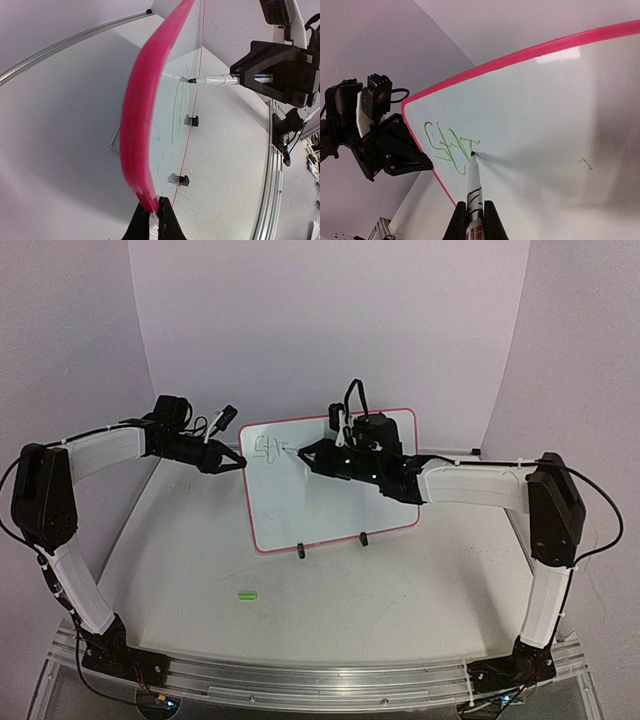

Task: Write a sentence on the whiteboard
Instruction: Write a sentence at the center of the board.

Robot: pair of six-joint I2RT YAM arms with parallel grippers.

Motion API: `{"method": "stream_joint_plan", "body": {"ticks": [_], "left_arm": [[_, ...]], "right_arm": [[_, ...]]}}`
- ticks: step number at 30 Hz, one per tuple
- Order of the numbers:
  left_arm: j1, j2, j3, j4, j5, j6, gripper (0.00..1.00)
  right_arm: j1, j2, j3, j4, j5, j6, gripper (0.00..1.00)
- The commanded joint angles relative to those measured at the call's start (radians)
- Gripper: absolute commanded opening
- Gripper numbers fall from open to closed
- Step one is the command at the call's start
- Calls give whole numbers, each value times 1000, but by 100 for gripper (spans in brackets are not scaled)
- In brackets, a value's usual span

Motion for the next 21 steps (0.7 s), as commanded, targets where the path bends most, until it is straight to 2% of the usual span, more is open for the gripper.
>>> {"method": "stream_joint_plan", "body": {"ticks": [1, 10, 21], "left_arm": [[-10, -14, -6, -33, -67, 67, 0], [-11, -16, -7, -34, -67, 67, 0], [-12, -17, -7, -34, -68, 67, 0]], "right_arm": [[-6, -27, -38, -30, 42, -18, 0], [-7, -63, -30, -30, 90, -30, 0], [-6, -43, 24, -30, 79, -39, 0]]}}
